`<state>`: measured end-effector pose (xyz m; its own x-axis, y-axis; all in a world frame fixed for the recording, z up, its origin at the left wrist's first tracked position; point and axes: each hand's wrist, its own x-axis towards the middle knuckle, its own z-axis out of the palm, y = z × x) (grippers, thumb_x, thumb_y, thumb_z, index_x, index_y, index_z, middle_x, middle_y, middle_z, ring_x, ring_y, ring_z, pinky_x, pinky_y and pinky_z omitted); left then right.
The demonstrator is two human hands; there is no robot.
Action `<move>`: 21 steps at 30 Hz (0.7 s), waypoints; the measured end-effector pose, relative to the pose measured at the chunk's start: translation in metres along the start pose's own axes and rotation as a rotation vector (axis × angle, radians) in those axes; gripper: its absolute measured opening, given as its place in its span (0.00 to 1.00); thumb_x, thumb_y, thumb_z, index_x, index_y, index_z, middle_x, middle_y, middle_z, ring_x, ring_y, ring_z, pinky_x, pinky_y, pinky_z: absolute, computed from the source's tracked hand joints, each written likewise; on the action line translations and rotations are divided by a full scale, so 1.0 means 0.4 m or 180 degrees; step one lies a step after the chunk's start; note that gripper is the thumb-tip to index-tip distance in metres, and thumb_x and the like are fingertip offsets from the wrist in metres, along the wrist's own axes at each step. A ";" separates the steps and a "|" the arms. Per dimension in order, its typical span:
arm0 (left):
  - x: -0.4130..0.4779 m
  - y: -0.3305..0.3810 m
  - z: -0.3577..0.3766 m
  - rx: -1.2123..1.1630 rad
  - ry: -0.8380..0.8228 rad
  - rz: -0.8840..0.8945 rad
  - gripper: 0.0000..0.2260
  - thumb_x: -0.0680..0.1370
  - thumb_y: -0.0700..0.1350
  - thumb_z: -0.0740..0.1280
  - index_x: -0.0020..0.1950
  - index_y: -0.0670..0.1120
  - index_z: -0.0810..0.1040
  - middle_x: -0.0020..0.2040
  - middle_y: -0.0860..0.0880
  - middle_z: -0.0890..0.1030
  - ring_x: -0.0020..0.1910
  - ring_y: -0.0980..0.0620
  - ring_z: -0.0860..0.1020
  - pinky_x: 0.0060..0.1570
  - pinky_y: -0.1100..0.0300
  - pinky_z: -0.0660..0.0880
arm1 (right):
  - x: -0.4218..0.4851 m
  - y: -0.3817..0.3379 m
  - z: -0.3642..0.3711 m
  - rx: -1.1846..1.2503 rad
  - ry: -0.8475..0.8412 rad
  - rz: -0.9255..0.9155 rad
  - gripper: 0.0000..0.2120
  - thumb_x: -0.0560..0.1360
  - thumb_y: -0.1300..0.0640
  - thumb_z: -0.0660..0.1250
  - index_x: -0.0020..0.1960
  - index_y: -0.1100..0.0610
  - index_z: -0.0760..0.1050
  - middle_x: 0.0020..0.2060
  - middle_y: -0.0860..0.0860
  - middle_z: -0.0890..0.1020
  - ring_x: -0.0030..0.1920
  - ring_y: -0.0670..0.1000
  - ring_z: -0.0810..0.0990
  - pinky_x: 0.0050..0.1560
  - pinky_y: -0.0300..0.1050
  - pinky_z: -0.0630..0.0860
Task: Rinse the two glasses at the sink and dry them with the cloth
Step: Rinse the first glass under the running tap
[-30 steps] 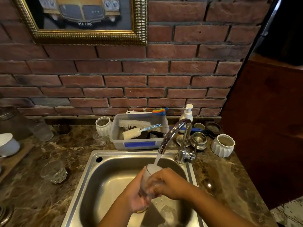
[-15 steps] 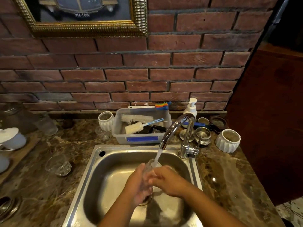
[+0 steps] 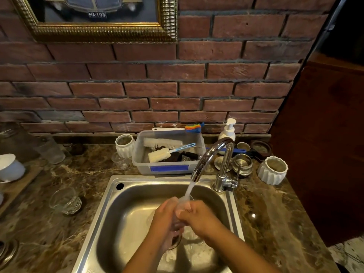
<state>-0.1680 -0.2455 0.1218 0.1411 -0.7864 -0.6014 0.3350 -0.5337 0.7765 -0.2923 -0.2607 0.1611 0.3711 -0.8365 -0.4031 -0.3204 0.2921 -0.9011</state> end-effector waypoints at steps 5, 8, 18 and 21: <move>0.005 0.033 -0.024 -0.0888 -0.0769 -0.1206 0.17 0.79 0.54 0.68 0.54 0.40 0.84 0.38 0.42 0.82 0.30 0.50 0.76 0.25 0.61 0.72 | 0.006 -0.007 -0.058 -0.2118 -0.0636 -0.1055 0.10 0.74 0.53 0.67 0.53 0.50 0.83 0.48 0.47 0.86 0.49 0.46 0.83 0.55 0.50 0.79; 0.019 0.023 -0.018 -0.0714 -0.0582 -0.1235 0.17 0.78 0.54 0.70 0.52 0.40 0.84 0.39 0.41 0.83 0.30 0.49 0.76 0.25 0.61 0.72 | 0.006 -0.003 -0.062 -0.2092 -0.0637 -0.1064 0.12 0.73 0.55 0.68 0.54 0.49 0.83 0.50 0.47 0.86 0.51 0.46 0.83 0.56 0.50 0.80; 0.011 -0.013 0.012 0.0219 0.0159 0.0739 0.11 0.84 0.49 0.63 0.57 0.45 0.81 0.50 0.40 0.86 0.45 0.43 0.85 0.44 0.46 0.83 | 0.008 -0.014 -0.025 0.0205 -0.0074 0.0013 0.07 0.79 0.59 0.65 0.52 0.58 0.82 0.45 0.52 0.85 0.44 0.47 0.85 0.44 0.38 0.80; 0.006 0.028 -0.013 -0.0441 -0.0230 -0.0285 0.15 0.83 0.53 0.63 0.59 0.43 0.81 0.41 0.42 0.83 0.33 0.50 0.77 0.29 0.59 0.72 | 0.007 -0.008 -0.036 -0.0862 -0.0422 -0.0766 0.08 0.78 0.57 0.66 0.54 0.55 0.83 0.48 0.51 0.86 0.49 0.48 0.85 0.54 0.46 0.81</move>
<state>-0.1590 -0.2520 0.1281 0.0393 -0.7605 -0.6481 0.4692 -0.5587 0.6839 -0.3027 -0.2705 0.1653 0.5676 -0.7938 -0.2185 -0.4225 -0.0531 -0.9048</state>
